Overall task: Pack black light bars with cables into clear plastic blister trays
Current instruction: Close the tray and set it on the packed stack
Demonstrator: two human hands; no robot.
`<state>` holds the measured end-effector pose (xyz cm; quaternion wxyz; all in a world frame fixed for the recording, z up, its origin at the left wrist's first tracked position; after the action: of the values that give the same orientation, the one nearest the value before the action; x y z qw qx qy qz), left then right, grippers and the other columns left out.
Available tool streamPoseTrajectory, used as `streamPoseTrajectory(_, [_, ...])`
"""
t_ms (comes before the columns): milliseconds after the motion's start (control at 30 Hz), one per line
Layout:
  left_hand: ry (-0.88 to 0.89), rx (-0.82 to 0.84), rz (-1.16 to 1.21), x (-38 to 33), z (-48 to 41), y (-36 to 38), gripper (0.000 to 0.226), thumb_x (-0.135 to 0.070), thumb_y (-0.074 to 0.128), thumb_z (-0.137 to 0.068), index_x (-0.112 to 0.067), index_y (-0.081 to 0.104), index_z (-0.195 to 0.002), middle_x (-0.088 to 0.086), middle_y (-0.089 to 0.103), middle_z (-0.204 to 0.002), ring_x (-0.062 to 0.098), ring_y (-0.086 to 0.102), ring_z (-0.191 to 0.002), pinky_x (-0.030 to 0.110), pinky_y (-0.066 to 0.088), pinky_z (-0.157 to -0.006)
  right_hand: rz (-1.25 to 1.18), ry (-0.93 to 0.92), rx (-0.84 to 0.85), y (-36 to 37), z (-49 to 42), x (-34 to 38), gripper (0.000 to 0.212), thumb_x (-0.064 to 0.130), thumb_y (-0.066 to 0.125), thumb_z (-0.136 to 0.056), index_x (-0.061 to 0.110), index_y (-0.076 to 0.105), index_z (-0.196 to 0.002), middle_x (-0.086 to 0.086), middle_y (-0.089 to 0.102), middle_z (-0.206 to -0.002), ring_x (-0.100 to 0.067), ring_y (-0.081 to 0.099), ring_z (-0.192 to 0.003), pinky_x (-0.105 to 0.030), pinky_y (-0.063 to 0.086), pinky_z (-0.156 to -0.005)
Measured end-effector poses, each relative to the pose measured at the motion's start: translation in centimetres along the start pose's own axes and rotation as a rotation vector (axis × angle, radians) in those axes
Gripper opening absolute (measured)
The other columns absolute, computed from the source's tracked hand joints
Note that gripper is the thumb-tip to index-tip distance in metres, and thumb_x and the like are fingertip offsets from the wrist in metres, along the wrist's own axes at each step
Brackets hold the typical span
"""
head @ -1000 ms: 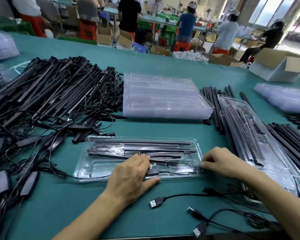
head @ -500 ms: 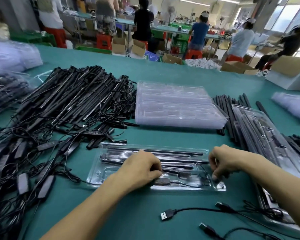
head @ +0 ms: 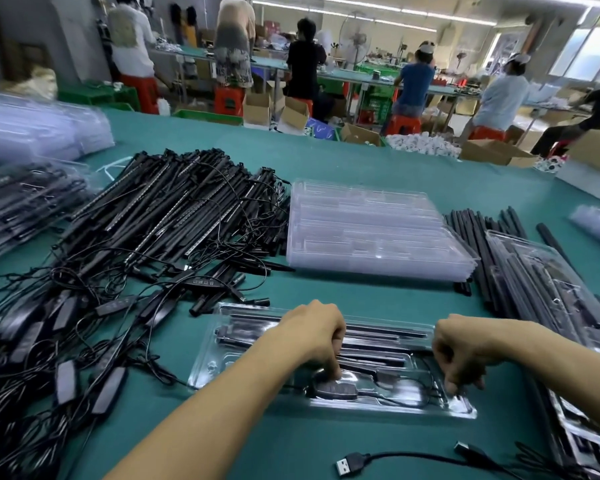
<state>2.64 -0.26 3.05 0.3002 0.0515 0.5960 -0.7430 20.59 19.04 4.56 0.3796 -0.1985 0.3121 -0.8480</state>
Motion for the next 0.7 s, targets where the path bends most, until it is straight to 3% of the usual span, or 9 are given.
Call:
streamPoseTrajectory(100, [0.007,0.02,-0.021,-0.2,-0.4,-0.1,0.042,-0.034,0.092,-0.061,-0.02,0.053,-0.066,-0.008,0.061,-0.066,0.013,0.056,-0.067,0.028,0.037,-0.056,0.021,0.002,-0.014,0.2,-0.3,-0.2,0.028,0.033,0.09,-0.056,0.014,0.069,-0.062,-0.005,0.071,-0.06,-0.017,0.069,-0.052,-0.02,0.048,-0.047])
streamPoseTrajectory(400, [-0.008,0.038,-0.007,1.0,-0.5,0.5,0.055,-0.039,0.091,-0.062,-0.019,0.04,-0.066,-0.005,0.051,-0.061,0.016,0.045,-0.056,0.027,0.033,-0.05,0.12,-0.002,0.008,-0.2,-1.5,0.6,0.038,0.031,0.092,-0.05,0.006,0.069,-0.066,-0.005,0.071,-0.06,-0.017,0.068,-0.048,-0.018,0.046,-0.044])
streamPoseTrajectory(700, [-0.082,-0.01,-0.106,0.5,-0.6,0.5,0.06,-0.055,0.089,-0.057,-0.019,0.042,-0.065,-0.01,0.053,-0.064,0.011,0.048,-0.063,0.027,0.028,-0.057,0.083,-0.028,-0.091,0.6,-0.4,-0.2,0.032,0.029,0.092,-0.056,0.015,0.064,-0.061,-0.004,0.07,-0.059,-0.015,0.065,-0.046,-0.022,0.047,-0.043])
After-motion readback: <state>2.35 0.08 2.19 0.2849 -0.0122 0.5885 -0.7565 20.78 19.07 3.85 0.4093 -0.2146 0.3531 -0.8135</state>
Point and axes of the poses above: each hand's wrist, its own z-axis away from the middle knuckle, its own y-axis out of the palm, x = y × z, the point moved 1 cm from there along -z, towards the middle knuckle
